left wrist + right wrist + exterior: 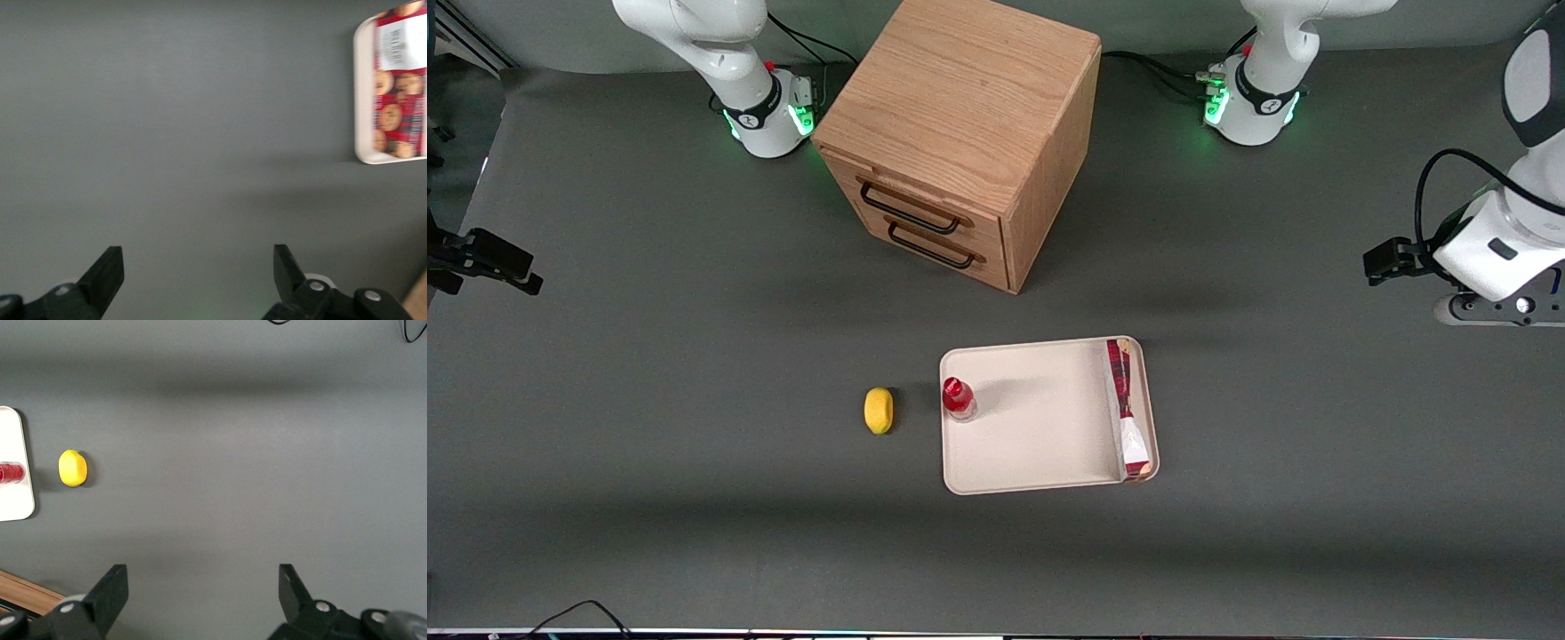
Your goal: Place red cookie box on tray
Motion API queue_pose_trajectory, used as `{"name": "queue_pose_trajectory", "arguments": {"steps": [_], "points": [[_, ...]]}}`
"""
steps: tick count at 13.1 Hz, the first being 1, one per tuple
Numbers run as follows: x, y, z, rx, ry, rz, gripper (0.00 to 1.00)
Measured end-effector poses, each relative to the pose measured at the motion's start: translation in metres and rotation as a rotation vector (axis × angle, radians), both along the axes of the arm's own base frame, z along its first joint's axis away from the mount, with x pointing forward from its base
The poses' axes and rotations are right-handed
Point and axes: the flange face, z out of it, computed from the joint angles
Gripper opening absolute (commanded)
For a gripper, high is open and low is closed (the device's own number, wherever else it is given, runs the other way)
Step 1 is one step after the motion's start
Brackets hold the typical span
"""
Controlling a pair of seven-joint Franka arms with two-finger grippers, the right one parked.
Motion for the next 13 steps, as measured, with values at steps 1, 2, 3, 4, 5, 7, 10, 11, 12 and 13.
{"name": "queue_pose_trajectory", "arguments": {"steps": [1,2,3,4,5,7,10,11,12,13], "points": [[-0.003,-0.002,0.006,-0.013,-0.006,0.001,1.0],[-0.008,-0.003,0.014,-0.018,-0.011,0.0,1.0],[-0.014,-0.003,0.024,-0.02,-0.02,0.0,1.0],[-0.017,-0.002,0.034,-0.022,-0.036,0.001,1.0],[-0.018,-0.002,0.042,-0.027,-0.05,0.002,1.0],[-0.016,-0.001,0.048,-0.031,-0.066,0.005,1.0],[-0.013,-0.001,0.051,-0.032,-0.072,0.006,1.0],[-0.012,-0.001,0.05,-0.032,-0.07,0.006,1.0],[-0.012,0.0,0.049,-0.032,-0.069,0.007,1.0],[-0.012,-0.001,0.049,-0.032,-0.069,0.006,1.0]]}}
